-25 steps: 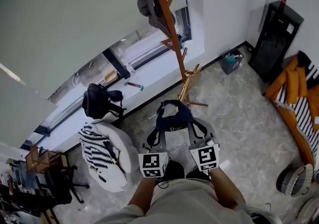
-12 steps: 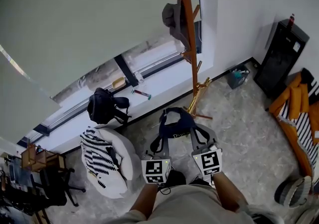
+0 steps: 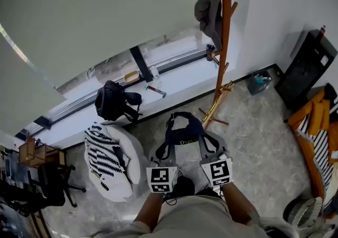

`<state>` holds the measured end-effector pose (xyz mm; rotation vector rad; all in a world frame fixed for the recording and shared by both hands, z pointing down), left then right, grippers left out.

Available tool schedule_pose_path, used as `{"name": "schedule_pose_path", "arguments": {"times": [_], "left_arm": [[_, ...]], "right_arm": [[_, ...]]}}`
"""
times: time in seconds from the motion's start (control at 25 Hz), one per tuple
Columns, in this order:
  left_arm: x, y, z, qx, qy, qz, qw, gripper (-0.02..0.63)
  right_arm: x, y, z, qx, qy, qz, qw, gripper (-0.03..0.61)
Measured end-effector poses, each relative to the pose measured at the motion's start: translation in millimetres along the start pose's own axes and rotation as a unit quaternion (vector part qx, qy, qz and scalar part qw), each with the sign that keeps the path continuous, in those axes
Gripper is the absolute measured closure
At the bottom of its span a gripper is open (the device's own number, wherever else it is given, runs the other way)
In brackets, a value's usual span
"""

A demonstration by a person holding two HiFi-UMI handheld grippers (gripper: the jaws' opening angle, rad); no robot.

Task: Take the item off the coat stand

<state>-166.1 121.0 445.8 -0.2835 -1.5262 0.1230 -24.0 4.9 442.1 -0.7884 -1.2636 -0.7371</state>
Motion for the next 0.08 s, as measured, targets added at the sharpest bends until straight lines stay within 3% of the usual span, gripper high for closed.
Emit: {"name": "schedule_pose_path", "arguments": {"times": [0.08], "left_arm": [[-2.0,-1.9,12.8,-0.003,0.001,-0.006,1.0000,0.594]], "right_arm": [[0.7,-11.2,4.7,-0.004,0.001,-0.003,1.000,0.565]]}}
Point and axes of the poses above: the fingertips, and each gripper's own axes: y backward along the fingers, z to its left, x out of its underside, the point moved 9 cm from there along y, backward along the fingers, and after that the axes turned 7 degrees about x, right-handed, at the moved point
